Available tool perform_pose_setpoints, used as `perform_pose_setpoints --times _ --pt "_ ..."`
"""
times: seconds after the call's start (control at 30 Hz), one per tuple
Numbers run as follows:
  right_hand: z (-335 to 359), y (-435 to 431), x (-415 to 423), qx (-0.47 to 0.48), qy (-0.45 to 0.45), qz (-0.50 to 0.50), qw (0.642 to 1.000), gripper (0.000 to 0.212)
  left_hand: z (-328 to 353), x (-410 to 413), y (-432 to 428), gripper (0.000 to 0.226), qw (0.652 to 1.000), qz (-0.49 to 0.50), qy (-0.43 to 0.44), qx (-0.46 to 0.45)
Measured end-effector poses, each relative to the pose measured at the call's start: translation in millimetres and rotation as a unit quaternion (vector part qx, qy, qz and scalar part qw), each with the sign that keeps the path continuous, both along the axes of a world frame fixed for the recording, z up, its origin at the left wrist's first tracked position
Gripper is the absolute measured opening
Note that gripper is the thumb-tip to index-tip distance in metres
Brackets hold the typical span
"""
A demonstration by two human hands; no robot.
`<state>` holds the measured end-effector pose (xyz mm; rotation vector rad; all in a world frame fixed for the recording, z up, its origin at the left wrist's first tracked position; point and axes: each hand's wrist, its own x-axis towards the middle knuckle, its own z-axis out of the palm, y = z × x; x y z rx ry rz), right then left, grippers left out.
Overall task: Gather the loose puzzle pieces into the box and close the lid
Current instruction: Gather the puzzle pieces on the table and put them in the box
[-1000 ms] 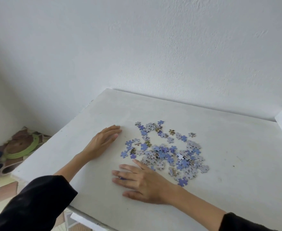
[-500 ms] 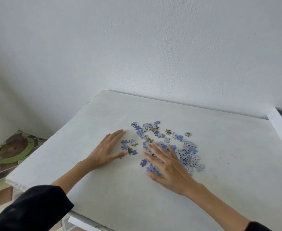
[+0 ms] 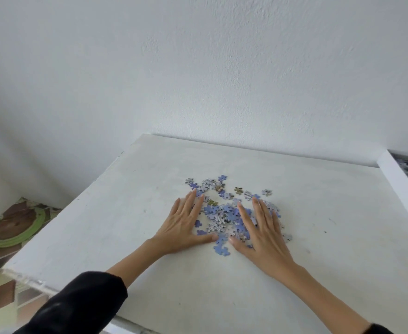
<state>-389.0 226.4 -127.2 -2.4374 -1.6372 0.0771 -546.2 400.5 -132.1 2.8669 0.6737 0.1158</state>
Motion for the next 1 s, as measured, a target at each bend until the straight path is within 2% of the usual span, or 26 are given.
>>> perform_pose_setpoints --times 0.1,0.17,0.27,0.33,0.43,0.5,0.53,0.6,0.63,0.73,0.83,0.87,0.93,1.0 --pt "-2.5 6.1 4.7 0.018 0.012 0.008 1.0 0.077 -2.9 7.6 -3.2 0.102 0.999 0.017 -0.024 -0.018" --pt "-0.6 6.0 11.9 0.044 0.043 0.026 0.998 0.075 -0.8 9.6 0.7 0.099 0.996 0.023 -0.056 -0.067" --pt "4.3 7.1 39.7 0.107 0.106 -0.024 0.988 0.072 7.3 11.1 20.6 0.107 0.98 0.075 -0.118 -0.141" --pt "9.5 8.9 65.2 0.101 0.176 -0.066 0.977 0.068 11.7 11.5 40.3 0.121 0.977 0.107 -0.105 -0.149" --pt "16.2 13.5 90.6 0.039 0.239 -0.045 0.969 0.063 12.8 18.2 66.0 0.131 0.982 0.117 -0.054 -0.139" --pt "19.8 18.6 93.5 0.046 0.269 -0.016 0.962 0.055 10.6 29.8 76.4 0.118 0.981 0.11 -0.057 -0.147" --pt "20.6 21.7 92.7 0.049 0.278 -0.006 0.959 0.054 8.7 36.2 79.0 0.103 0.984 0.098 -0.053 -0.138" --pt "19.2 27.4 89.1 0.045 0.265 0.007 0.963 0.052 5.4 48.0 80.0 0.071 0.991 0.069 -0.03 -0.114" --pt "17.6 30.4 87.7 0.041 0.249 0.01 0.967 0.051 4.7 53.6 79.7 0.065 0.992 0.057 -0.028 -0.113" --pt "13.0 36.5 83.6 0.028 0.214 0.037 0.976 0.047 8.5 70.0 78.6 0.072 0.987 0.047 -0.045 -0.149" --pt "8.6 36.2 82.2 0.025 0.204 0.079 0.975 0.046 14.0 85.2 77.8 0.063 0.986 0.028 -0.046 -0.157" --pt "7.8 35.1 81.5 0.028 0.203 0.09 0.975 0.046 16.1 88.9 75.3 0.068 0.986 0.01 -0.045 -0.161" --pt "7.2 32.4 79.1 0.031 0.196 0.11 0.974 0.049 20.1 94.3 67.0 0.094 0.983 -0.032 -0.044 -0.173" --pt "7.9 27.9 74.9 0.029 0.19 0.12 0.974 0.055 21.6 96.4 57.2 0.101 0.98 -0.075 -0.034 -0.181"
